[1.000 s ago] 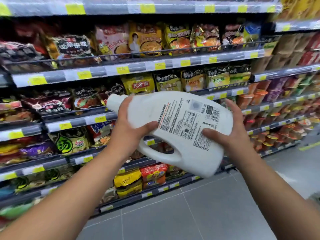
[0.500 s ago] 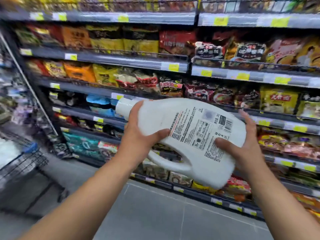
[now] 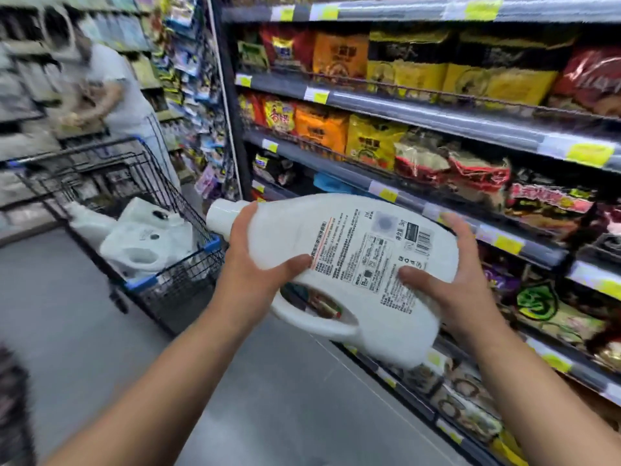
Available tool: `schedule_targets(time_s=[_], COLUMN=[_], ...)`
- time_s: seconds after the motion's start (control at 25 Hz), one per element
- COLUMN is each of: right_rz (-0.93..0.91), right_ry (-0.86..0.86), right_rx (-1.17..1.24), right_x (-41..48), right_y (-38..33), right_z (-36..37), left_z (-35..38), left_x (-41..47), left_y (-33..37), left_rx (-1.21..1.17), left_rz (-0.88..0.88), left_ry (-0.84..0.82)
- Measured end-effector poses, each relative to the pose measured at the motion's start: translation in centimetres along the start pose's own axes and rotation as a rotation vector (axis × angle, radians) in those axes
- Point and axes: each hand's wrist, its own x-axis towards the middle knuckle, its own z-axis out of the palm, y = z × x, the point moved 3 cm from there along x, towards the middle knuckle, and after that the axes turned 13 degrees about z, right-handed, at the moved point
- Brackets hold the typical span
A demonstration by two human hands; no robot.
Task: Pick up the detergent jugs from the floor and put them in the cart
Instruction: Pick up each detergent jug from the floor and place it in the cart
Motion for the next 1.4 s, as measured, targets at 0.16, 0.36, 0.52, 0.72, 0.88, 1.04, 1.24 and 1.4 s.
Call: schedule_targets(time_s=[0.16, 0.36, 0.52, 0.72, 0.88, 1.04, 1.24, 1.4], right_rz=[0.016, 0.029, 0.038, 0.06, 0.126, 0.209, 0.302, 0.348], right_ry=[-0.189, -0.432, -0.528, -0.62, -0.625, -0.618, -0.604, -0.639], right_rx=[0.015, 0.025, -0.007, -0.05, -0.013, -0.013, -0.018, -0.089], right_x=[8.9, 17.8, 22.9, 29.5, 34.2, 38.2, 43.5, 49.9], right_y=[0.6, 1.1, 2.7, 5.0, 8.0, 10.7, 13.7, 17.0], right_z=[7.1, 17.4, 25.0, 36.8, 45.4, 53.1, 59.5, 64.3], left_z=[-4.2, -10.6, -15.7, -23.2, -29.5, -35.2, -39.1, -41.1], left_x=[4.2, 8.1, 10.9, 15.7, 20.1, 24.4, 29.7, 34.3], left_y=[-3.7, -8.2, -12.3, -19.8, -25.9, -31.9, -37.9, -43.3], left_rx=[0.04, 0.104, 0.148, 0.159, 0.166, 0.179, 0.17, 0.186], left_rz=[-0.028, -0.088, -0.159, -0.239, -0.292, -0.372, -0.425, -0.494], left_ry=[0.186, 0.384, 0.453, 0.546, 0.54, 0.506, 0.483, 0.499])
